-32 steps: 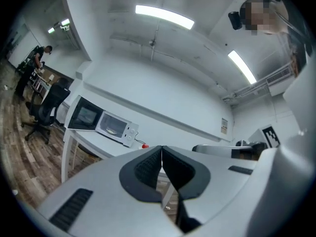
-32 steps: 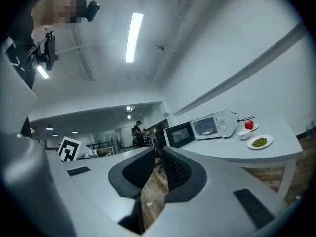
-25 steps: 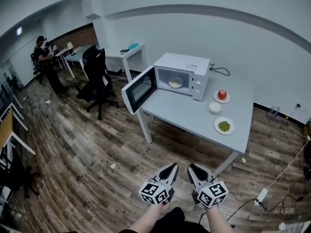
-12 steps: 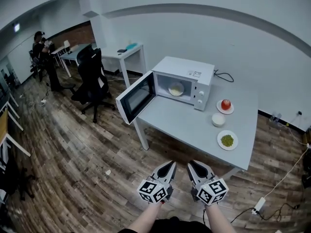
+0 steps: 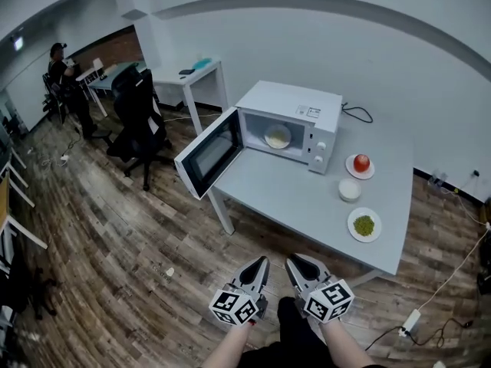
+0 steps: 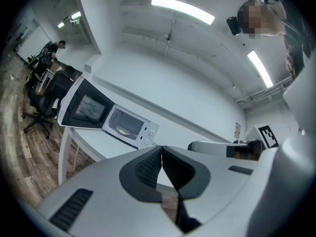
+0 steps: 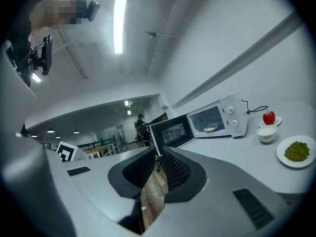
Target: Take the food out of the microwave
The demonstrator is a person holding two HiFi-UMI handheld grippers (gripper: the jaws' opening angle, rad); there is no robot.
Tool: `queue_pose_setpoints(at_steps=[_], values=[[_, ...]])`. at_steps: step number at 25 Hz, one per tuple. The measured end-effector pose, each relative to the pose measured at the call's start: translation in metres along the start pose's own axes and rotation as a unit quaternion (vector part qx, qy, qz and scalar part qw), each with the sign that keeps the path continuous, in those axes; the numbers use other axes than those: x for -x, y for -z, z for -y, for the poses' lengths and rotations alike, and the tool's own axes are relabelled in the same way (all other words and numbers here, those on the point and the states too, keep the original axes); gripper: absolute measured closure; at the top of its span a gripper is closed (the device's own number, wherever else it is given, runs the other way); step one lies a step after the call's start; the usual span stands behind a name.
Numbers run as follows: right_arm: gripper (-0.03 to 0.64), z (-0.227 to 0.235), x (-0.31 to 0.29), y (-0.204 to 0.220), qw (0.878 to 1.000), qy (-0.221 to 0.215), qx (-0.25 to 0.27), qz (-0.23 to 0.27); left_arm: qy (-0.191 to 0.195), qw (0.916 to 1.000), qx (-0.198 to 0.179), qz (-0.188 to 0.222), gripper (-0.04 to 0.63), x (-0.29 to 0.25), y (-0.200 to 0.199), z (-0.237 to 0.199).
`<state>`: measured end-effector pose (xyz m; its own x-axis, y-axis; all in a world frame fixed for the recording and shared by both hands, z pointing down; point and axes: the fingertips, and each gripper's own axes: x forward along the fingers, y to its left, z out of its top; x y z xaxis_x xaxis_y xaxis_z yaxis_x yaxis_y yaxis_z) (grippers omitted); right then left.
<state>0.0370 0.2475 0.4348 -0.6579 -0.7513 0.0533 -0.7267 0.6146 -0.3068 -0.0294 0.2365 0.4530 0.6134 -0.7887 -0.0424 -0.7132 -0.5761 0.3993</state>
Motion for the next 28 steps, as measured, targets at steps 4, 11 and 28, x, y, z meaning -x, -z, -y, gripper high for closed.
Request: queue_pose_setpoints(at_steps=[4,11,28], values=[[0.554,0.009,-0.032,-0.001,1.000,-0.018,-0.001,-0.003,-0.015,0.9999,-0.005,0.005,0.584,-0.013,-0.009,-0.026],[0.554,0.034,-0.091,-0.019,0.999,-0.039,0.000,0.004,-0.031,0.9993,-0.017,0.009,0.584,-0.052,-0.033,-0.069],[0.555,0.118,-0.159,-0.043,0.999,-0.024,-0.029,0.006,-0.006,0.9997,-0.018,-0.013,0.584,-0.158,-0.047,-0.109]])
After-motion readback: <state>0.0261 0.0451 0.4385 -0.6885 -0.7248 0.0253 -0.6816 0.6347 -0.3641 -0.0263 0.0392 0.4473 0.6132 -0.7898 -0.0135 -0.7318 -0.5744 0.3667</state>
